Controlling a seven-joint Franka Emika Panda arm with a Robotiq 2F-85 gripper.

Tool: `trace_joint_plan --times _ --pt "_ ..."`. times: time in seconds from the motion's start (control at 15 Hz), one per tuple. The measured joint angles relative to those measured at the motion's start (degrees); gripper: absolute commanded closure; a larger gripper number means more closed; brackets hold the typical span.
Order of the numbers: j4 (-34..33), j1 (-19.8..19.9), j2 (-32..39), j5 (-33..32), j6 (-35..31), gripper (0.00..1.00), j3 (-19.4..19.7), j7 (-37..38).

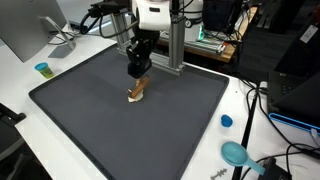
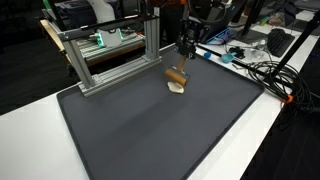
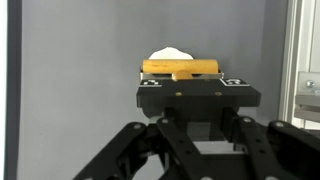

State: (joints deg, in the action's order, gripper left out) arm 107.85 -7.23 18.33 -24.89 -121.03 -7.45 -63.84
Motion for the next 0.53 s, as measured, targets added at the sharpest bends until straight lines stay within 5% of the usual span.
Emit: trace_joint_plan --times 0.53 --pt "-0.34 -2.12 3.71 -5.31 -1.35 0.78 0.01 5.18"
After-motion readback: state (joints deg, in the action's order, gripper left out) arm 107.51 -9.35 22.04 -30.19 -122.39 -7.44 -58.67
